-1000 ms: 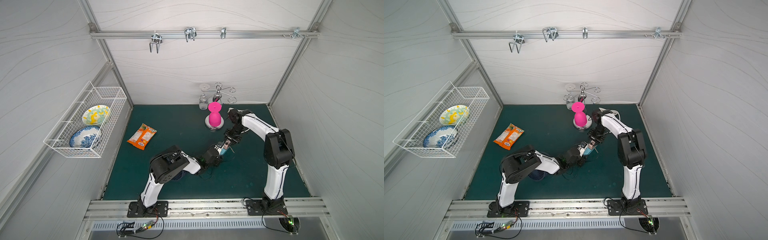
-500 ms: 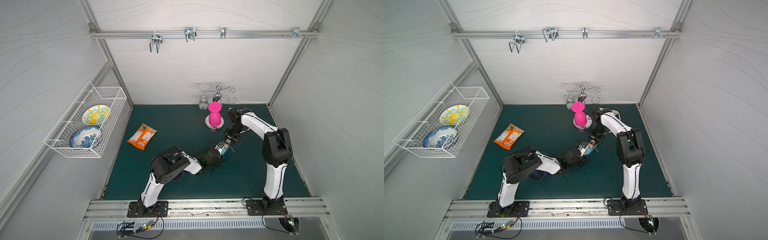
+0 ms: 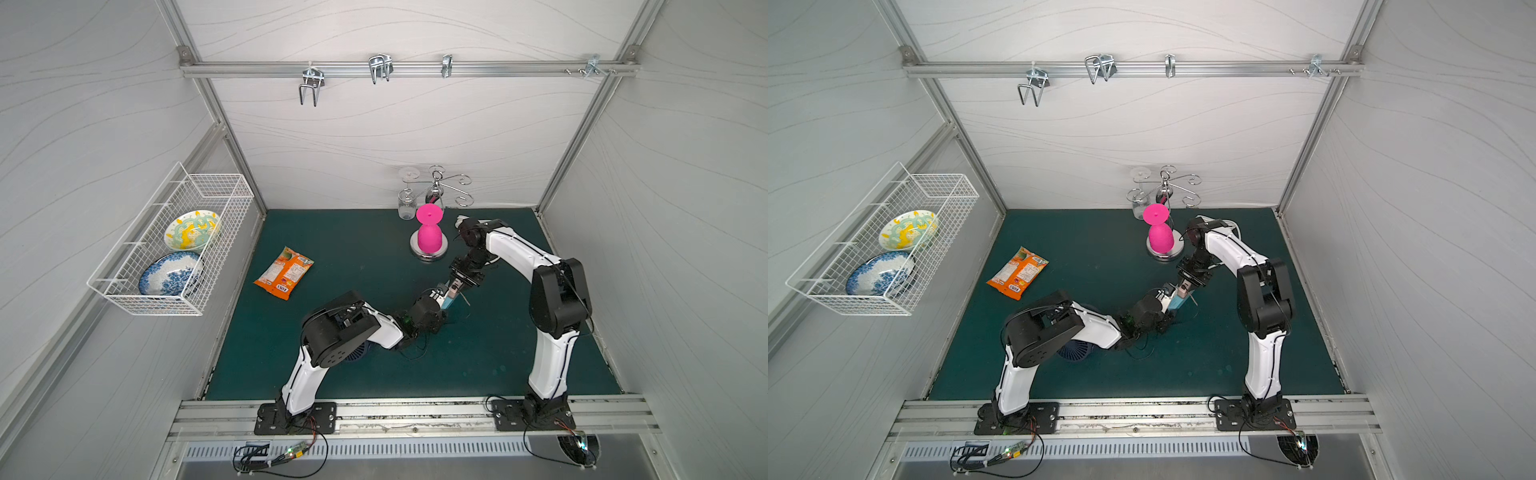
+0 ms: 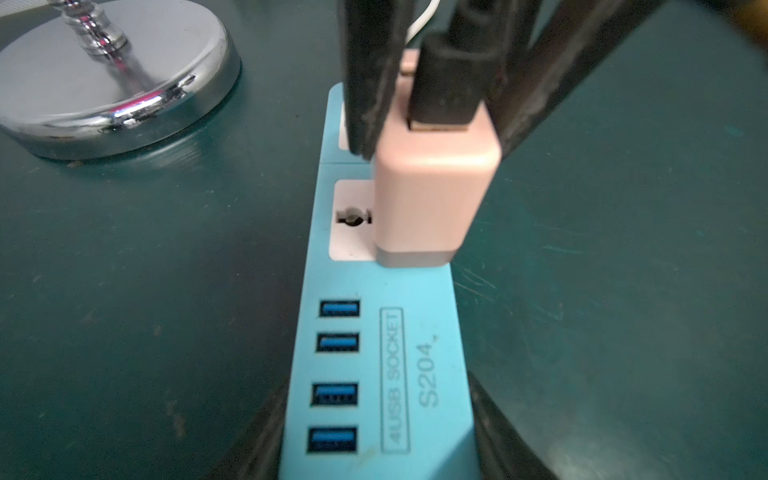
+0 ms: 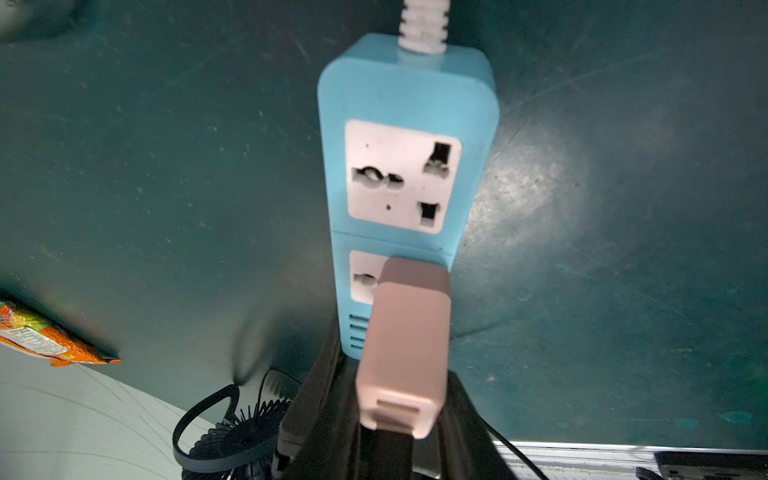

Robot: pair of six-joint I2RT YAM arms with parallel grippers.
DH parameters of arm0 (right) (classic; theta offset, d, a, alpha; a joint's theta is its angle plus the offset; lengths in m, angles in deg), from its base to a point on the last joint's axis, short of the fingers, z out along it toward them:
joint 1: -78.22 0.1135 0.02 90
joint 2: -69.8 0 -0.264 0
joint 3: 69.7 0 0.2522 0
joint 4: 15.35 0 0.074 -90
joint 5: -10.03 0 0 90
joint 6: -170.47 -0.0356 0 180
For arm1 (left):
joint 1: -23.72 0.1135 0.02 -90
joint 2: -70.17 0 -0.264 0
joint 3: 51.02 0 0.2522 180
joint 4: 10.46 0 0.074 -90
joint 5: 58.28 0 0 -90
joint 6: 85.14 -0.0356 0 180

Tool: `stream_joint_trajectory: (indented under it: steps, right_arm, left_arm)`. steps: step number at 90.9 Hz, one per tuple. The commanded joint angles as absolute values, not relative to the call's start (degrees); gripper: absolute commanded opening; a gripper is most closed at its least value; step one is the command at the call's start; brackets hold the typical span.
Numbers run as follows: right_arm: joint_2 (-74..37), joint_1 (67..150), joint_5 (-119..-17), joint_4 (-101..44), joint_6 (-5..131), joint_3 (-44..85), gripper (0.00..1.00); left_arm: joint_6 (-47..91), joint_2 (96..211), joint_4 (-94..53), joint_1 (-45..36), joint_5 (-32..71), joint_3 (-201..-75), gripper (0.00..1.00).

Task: Unplug the desk fan from the power strip
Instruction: Remove the plug from the socket.

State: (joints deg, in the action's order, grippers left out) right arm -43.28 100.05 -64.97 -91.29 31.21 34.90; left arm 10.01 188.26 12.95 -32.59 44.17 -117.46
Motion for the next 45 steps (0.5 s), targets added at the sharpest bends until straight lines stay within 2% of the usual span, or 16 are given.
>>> stream_joint_trajectory:
  steps: [1,11,17,45]
  right_arm:
    - [-44.86,100.28,-65.55,-92.95,32.01,35.76,0.20]
    - [-46.09,100.65,-65.55,-93.64,32.04,37.71,0.20]
    - [-46.56,100.89,-65.31,-93.78,32.04,38.26,0.16]
    - [-45.86,100.95,-65.53,-93.31,31.60,37.52,0.16]
  left_arm:
    - [9.63,190.40,9.71,-32.79,41.69,-118.59,0.40]
    - [9.47,190.32,9.67,-32.79,41.63,-118.50,0.40]
    - [9.50,190.33,9.46,-32.80,41.64,-118.52,0.40]
    - [10.27,190.37,9.56,-32.79,41.72,-118.39,0.40]
